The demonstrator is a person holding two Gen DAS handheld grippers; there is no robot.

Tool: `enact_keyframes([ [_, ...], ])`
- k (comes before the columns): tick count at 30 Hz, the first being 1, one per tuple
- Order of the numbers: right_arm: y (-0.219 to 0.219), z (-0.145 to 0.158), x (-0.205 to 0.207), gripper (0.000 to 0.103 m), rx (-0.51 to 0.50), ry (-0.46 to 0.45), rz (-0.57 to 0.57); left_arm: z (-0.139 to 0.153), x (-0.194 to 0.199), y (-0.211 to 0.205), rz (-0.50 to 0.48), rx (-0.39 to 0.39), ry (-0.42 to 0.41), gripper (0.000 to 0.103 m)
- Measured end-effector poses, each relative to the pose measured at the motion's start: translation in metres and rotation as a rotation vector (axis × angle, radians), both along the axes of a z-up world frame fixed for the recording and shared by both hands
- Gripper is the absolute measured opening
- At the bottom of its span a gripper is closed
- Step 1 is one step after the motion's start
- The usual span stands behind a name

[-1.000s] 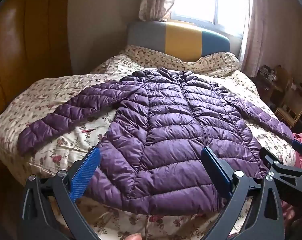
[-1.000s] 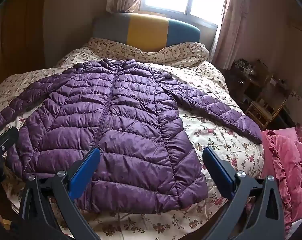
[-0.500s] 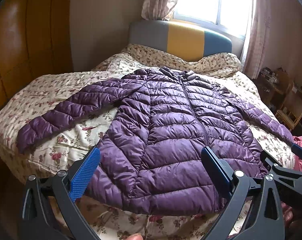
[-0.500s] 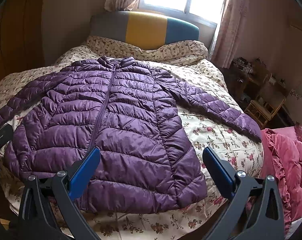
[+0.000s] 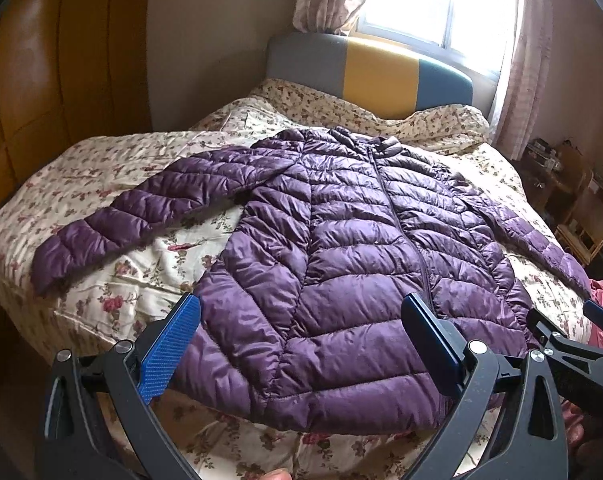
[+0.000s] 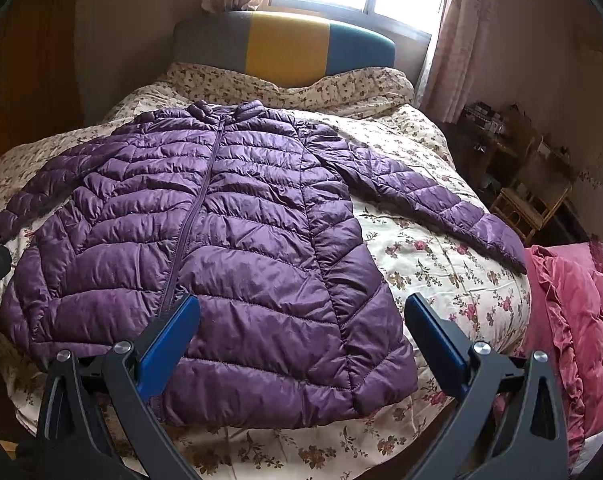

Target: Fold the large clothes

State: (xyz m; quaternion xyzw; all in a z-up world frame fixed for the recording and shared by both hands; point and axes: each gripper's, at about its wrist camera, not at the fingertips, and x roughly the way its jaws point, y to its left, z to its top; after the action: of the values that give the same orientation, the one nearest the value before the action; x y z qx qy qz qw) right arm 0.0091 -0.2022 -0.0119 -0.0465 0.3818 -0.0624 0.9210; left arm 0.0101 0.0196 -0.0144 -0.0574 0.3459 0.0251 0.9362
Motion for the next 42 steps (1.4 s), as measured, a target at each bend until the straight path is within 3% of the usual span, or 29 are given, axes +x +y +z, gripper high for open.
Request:
enact_keyframes([
  [42, 0.003, -0.002, 0.002, 0.101, -0.008, 0.009, 0.002, 0.003, 0.001, -0.002, -0.003, 0.006, -0.007, 0.100],
])
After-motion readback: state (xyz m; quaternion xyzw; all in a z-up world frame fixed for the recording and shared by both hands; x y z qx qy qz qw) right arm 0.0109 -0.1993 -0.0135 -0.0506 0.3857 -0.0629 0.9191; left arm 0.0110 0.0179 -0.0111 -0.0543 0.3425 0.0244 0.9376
